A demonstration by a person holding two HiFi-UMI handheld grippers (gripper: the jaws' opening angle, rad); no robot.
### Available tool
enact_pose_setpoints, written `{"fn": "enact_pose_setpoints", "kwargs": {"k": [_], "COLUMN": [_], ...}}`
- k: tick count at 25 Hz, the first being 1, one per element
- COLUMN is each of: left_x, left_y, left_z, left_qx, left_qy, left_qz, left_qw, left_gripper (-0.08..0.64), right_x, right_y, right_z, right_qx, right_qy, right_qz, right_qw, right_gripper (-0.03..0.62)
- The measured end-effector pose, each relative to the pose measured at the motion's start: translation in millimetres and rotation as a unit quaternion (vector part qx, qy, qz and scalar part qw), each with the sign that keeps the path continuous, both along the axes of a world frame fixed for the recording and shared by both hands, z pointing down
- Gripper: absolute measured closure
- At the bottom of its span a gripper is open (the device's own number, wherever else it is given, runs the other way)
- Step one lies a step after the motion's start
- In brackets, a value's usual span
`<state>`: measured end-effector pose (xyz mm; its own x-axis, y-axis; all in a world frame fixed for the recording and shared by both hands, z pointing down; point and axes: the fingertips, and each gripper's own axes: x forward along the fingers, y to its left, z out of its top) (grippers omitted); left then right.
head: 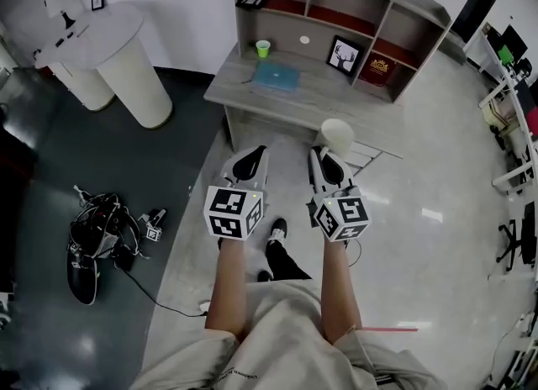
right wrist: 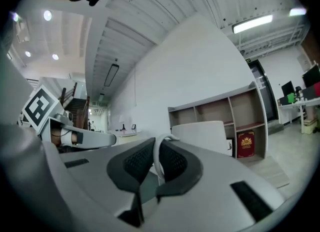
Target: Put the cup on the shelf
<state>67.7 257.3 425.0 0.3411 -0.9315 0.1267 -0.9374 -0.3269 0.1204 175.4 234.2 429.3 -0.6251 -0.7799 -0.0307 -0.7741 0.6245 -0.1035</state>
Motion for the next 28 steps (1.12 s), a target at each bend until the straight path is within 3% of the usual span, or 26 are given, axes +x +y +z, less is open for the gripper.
{"fn": "enact_pose_setpoints", "kwargs": {"k": [3, 6, 11, 22, 26, 28], "left_x": [-4.3, -0.8, 9.7, -23.9, -31.9, -33.1], "left_y": [-29.7, -59.2, -95.1, -156.6, -183.4, -194.7], "left_z": [0.5, -12.0, -27.4, -16.8, -14.7, -11.4], "left_qx": [-0.007, 0.003, 0.01, 0.001, 0.003, -0.001], "left_qy": [-0.01, -0.006, -0.029, -0.05, -0.023, -0.045], "left_qz": [0.003, 0.017, 0.049, 0.02, 0.004, 0.002], "left_qw": [0.9999, 0.9998, 0.9983, 0.9985, 0.9997, 0.999], "left_gripper": [0.549, 0.549, 0.549, 0.55, 0.55, 0.55], "right_x": [-1.7, -0.9, 2.5, -27.6, -40.4, -45.0], "right_y": [-24.1, -52.4, -95.9, -172.1, -201.7, -214.1], "right_z": [-7.4, -21.3, -33.8, -20.2, -16.7, -17.4], "right_qx": [0.003, 0.014, 0.022, 0.006, 0.01, 0.015], "right_qy": [0.009, -0.002, -0.025, -0.045, -0.051, -0.058], "right_qz": [0.0, 0.011, 0.024, -0.018, -0.045, -0.054], "right_qw": [1.0, 1.0, 0.999, 0.999, 0.998, 0.997], "right_gripper": [0.56, 0.56, 0.56, 0.56, 0.56, 0.56]}}
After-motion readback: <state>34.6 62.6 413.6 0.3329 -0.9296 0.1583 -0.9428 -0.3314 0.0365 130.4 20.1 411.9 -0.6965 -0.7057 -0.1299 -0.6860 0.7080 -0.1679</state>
